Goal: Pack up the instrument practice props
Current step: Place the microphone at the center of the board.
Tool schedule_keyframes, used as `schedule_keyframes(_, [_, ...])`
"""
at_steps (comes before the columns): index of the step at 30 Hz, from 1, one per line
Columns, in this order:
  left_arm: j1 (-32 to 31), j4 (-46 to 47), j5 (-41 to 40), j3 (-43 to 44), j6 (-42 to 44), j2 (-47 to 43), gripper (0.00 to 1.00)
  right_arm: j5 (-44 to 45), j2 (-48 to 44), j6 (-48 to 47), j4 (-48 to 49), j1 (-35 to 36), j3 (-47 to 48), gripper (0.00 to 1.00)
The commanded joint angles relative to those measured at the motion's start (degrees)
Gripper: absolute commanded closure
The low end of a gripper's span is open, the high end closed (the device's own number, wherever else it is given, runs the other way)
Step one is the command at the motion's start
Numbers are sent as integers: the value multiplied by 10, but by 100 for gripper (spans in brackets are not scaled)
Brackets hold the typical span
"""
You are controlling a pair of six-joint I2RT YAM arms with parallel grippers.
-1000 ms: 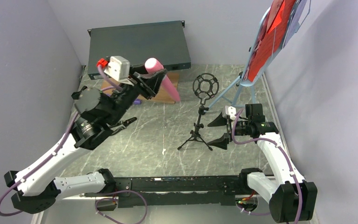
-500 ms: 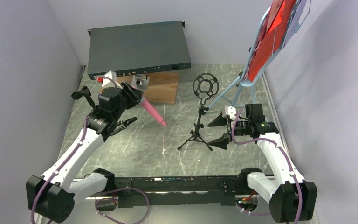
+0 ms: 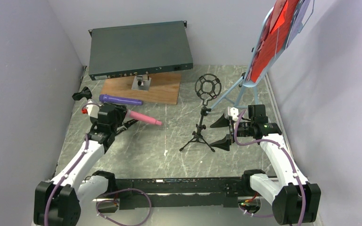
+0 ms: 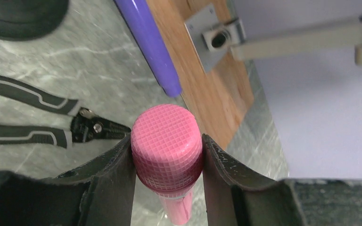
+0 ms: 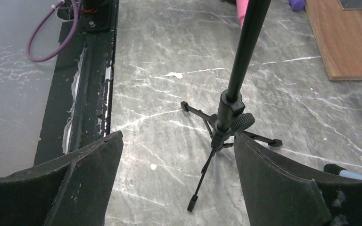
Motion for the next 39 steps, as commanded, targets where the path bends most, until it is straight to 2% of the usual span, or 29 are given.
schedule_keyframes(1, [38, 81, -40, 1, -77, 42, 100, -8, -2, -16, 11, 4, 3, 10])
schedule_keyframes(5, [65, 126, -22, 3, -94, 92, 95, -7, -2, -16, 11, 3, 2, 10])
schedule_keyframes(13, [84, 205, -64, 4, -94, 159, 86, -6, -1, -17, 10, 5, 3, 10])
schedule_keyframes(24, [115, 236, -48, 18, -94, 241, 75, -3, -2, -19, 8, 5, 3, 10])
schedule_keyframes(27, [123, 229, -42, 24, -92, 254, 67, -2, -2, -20, 8, 4, 3, 10])
schedule_keyframes(33, [124, 168, -29, 50, -86, 261, 43, -2, -2, -20, 7, 5, 4, 10])
schedule_keyframes(39, [124, 129, -11, 60, -65, 237, 23, -2, -2, -20, 8, 5, 3, 10])
